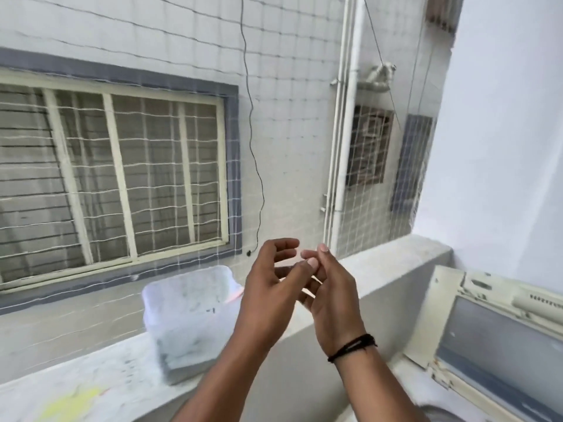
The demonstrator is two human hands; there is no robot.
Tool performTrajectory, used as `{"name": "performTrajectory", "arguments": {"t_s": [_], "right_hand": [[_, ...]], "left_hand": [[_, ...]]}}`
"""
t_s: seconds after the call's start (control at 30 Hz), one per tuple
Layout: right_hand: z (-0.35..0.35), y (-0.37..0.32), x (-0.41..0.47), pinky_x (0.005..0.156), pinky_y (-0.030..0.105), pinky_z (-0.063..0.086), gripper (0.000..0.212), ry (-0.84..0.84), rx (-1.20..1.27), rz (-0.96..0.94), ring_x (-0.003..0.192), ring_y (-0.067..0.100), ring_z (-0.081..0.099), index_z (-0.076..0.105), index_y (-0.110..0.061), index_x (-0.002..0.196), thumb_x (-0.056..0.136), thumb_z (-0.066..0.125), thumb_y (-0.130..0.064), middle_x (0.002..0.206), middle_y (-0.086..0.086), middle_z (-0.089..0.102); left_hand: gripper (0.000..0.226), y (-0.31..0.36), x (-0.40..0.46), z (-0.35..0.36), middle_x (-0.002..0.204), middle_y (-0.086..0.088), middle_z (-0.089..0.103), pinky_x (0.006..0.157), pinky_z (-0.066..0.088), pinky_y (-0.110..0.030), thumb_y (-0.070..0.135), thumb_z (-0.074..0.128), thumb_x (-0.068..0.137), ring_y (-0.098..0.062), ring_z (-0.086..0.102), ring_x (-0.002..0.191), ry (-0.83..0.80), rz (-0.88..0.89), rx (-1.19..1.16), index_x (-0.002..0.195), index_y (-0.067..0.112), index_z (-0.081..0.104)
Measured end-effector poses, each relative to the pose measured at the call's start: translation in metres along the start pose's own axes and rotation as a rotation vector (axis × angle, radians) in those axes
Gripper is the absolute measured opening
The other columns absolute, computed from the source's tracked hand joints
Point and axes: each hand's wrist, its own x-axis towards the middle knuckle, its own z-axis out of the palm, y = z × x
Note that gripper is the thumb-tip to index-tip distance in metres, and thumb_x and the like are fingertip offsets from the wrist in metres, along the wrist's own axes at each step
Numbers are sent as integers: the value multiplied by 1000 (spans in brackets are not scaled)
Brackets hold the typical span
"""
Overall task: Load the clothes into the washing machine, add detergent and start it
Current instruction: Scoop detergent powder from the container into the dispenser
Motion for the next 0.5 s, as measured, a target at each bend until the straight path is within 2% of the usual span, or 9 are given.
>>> {"name": "performTrajectory", "arguments": {"t_s": [0.07, 0.17, 0.27, 0.33, 0.37, 0.43, 0.5], "right_hand": [[15, 0, -8, 89, 52, 54, 47, -55, -28, 4, 97, 36, 70, 69, -9, 104, 92, 60, -53, 109, 20, 70], [30, 4, -19, 73, 40, 52, 40, -81, -96, 14, 78, 25, 66, 71, -8, 101, 92, 63, -46, 93, 11, 69], [47, 13, -22, 67, 33, 52, 36, -75, -209, 21, 80, 20, 66, 71, -12, 102, 90, 66, -46, 94, 5, 69], [59, 23, -19, 73, 32, 53, 38, -86, -291, 15, 93, 18, 65, 68, -20, 109, 88, 65, -52, 106, 0, 68], [66, 29, -18, 81, 33, 54, 43, -95, -346, 4, 101, 16, 64, 65, -24, 115, 86, 65, -56, 114, -2, 66], [75, 44, -13, 99, 36, 49, 60, -119, -472, -12, 115, 14, 57, 55, -30, 130, 78, 64, -60, 126, -3, 57], [82, 54, -7, 105, 34, 42, 63, -164, -557, 15, 122, 16, 52, 44, -31, 141, 85, 66, -51, 130, -1, 51]], "left_hand": [[35, 7, -5, -22, 118, 15, 65, 80, 53, -24, 42, 72, 79, -3, 69, 99, 57, 45, -7, 112, 38, 62], [28, 11, -8, -53, 113, 14, 69, 78, 55, -25, 33, 77, 85, -5, 68, 101, 186, 146, 62, 109, 31, 64], [18, 5, -8, -91, 101, 15, 72, 82, 53, -32, 28, 78, 87, -5, 68, 99, 366, 196, 151, 100, 30, 67], [19, -12, -6, -115, 101, 16, 71, 84, 51, -35, 33, 78, 85, -8, 66, 103, 481, 175, 254, 101, 32, 66], [24, -22, -7, -127, 108, 15, 69, 88, 49, -36, 34, 78, 85, -11, 63, 109, 523, 136, 315, 105, 33, 65], [44, -42, -12, -142, 128, 7, 61, 100, 44, -38, 30, 80, 83, -18, 54, 124, 539, -16, 367, 122, 32, 59], [59, -55, -17, -148, 143, 4, 48, 106, 39, -38, 23, 79, 85, -23, 46, 133, 496, -144, 313, 136, 29, 51]]}}
